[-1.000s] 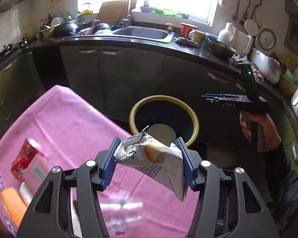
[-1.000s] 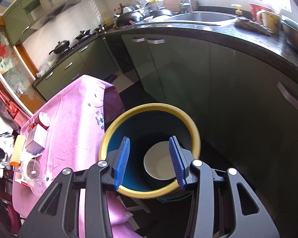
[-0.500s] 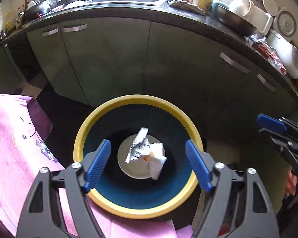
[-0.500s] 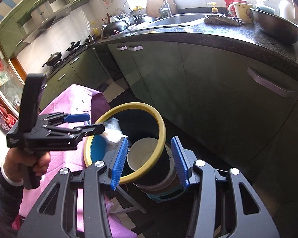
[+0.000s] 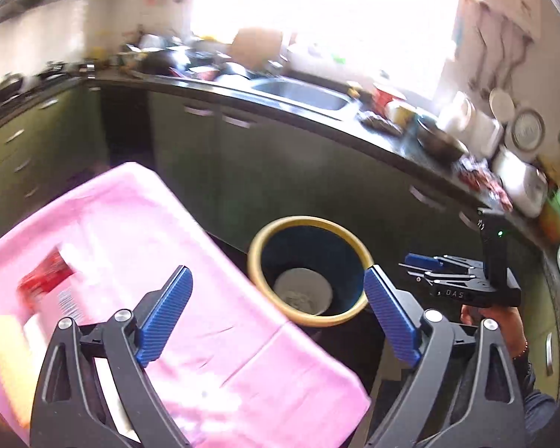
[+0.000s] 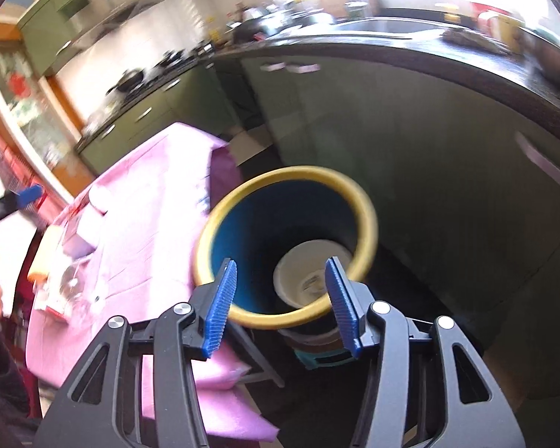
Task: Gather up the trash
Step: 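Grasp the clear plastic cup with the right gripper and lift, then carry the plastic cup over the bin and open the right gripper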
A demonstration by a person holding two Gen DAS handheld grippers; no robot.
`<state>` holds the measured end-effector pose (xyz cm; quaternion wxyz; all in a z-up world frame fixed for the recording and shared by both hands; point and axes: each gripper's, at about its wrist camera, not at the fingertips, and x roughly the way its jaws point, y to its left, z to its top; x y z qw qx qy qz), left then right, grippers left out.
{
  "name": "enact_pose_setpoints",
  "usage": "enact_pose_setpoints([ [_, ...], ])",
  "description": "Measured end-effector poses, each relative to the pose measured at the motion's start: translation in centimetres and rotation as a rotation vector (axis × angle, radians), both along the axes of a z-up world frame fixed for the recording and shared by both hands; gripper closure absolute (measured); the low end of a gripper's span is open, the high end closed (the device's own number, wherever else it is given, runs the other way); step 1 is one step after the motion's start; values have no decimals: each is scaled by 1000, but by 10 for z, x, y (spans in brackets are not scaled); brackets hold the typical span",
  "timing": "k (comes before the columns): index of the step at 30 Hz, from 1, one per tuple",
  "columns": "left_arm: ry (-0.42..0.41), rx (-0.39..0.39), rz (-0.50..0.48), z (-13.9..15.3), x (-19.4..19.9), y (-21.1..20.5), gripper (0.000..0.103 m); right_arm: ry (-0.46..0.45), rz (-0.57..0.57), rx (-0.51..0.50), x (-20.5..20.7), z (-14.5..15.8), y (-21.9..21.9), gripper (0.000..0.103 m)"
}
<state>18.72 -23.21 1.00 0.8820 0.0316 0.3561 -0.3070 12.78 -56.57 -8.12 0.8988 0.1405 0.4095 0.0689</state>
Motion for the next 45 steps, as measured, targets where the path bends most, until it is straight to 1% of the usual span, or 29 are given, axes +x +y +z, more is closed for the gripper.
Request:
enact_pose_setpoints([
  [3, -44, 0, 115, 11, -24, 55, 11, -7, 130, -3, 5, 4, 46, 50],
  [5, -64, 1, 189, 14, -40, 89, 10, -9, 251, -7, 9, 7, 84, 49],
  [8, -54, -11, 262, 14, -53, 131, 10, -8, 481, -22, 14, 14, 145, 48],
  [10, -49, -20, 300, 12, -60, 155, 10, -17, 611, -75, 15, 18, 183, 45],
  [12, -51, -24, 336, 9, -68, 175, 9, -22, 709, -152, 18, 20, 216, 42],
  [15, -55, -18, 372, 2, -80, 192, 9, 18, 822, -217, 24, 14, 255, 40],
  [17, -50, -38, 376, -1, -87, 201, 9, 57, 862, -257, 26, 4, 276, 39],
  [21, -43, -47, 392, -8, -94, 206, 9, 129, 905, -350, 39, -16, 304, 39],
  [26, -31, -62, 403, -16, -96, 215, 9, 200, 953, -383, 60, -32, 328, 37],
  [31, -24, -61, 399, -21, -97, 216, 9, 215, 967, -408, 70, -43, 342, 36],
  [33, -23, -61, 398, -22, -98, 216, 9, 206, 966, -400, 73, -44, 345, 39],
  [35, -23, -60, 396, -22, -98, 215, 9, 199, 958, -389, 75, -42, 343, 43],
  [39, -23, -58, 392, -22, -99, 213, 9, 179, 930, -336, 70, -32, 326, 45],
  [42, -23, -57, 379, -22, -99, 210, 9, 161, 891, -279, 66, -19, 296, 45],
  [45, -25, -51, 355, -21, -99, 205, 9, 131, 803, -221, 70, -1, 259, 45],
])
